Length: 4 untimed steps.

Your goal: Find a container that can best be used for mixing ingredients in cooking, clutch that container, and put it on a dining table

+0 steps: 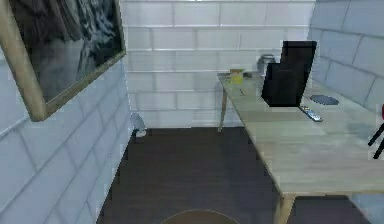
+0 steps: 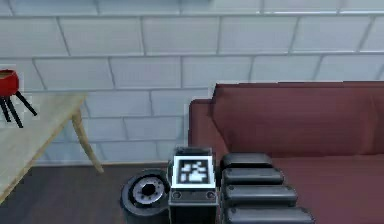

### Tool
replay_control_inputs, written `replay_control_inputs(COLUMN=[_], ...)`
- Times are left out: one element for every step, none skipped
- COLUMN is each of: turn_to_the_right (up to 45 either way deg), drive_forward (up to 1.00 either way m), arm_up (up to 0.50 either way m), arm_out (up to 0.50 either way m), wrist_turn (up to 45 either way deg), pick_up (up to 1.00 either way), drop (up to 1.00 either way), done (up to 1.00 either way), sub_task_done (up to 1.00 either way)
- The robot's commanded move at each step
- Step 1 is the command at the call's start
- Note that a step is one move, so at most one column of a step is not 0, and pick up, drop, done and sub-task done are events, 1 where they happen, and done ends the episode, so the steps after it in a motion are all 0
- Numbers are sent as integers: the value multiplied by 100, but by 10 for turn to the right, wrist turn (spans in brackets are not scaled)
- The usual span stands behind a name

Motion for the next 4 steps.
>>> replay_control_inputs(turn_to_the_right=[0, -30, 0, -450], drive_forward=[100, 0, 45, 0], arm_up=[0, 0, 0, 0], arm_out=[0, 0, 0, 0], wrist_turn=[0, 0, 0, 0], pick_up=[0, 0, 0, 0], drop=[0, 0, 0, 0], done=[0, 0, 0, 0], sub_task_done=[0, 0, 0, 0])
